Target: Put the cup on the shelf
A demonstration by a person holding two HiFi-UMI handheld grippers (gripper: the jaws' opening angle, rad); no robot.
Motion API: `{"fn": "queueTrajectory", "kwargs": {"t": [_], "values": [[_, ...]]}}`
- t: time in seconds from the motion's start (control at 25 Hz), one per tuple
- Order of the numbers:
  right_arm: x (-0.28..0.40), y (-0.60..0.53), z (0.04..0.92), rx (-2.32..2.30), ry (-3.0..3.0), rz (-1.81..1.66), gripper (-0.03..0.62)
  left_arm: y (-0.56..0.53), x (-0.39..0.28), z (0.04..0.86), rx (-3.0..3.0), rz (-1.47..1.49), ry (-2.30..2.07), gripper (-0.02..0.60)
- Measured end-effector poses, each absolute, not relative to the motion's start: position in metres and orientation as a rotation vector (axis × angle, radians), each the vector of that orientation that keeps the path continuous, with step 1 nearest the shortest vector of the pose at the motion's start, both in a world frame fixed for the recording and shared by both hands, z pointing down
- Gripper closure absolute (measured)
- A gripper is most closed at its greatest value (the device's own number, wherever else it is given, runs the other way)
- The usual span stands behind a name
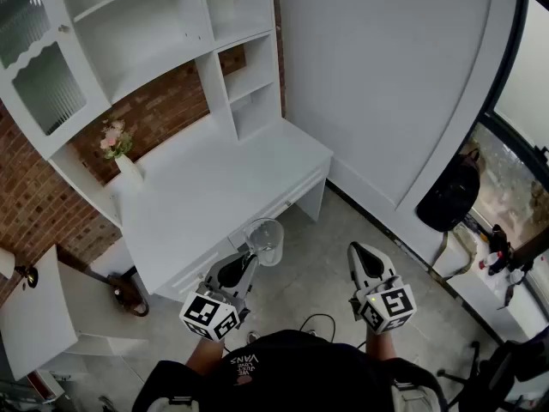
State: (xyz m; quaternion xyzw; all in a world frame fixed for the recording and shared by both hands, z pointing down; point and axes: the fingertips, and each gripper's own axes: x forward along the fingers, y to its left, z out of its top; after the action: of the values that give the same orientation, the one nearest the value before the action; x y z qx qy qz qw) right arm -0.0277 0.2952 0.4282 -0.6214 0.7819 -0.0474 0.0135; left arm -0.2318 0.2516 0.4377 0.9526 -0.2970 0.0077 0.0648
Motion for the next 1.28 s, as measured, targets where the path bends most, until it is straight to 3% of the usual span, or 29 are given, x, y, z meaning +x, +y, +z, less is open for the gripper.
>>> {"fn": "queueTrajectory", "kwargs": {"t": [1.28], "values": [[0.065,0.293,0.449,-1.863,2.457,-0.172,0.595,0.257,-0.150,0.473,2.753,0.029,-1.032,0.546]]}}
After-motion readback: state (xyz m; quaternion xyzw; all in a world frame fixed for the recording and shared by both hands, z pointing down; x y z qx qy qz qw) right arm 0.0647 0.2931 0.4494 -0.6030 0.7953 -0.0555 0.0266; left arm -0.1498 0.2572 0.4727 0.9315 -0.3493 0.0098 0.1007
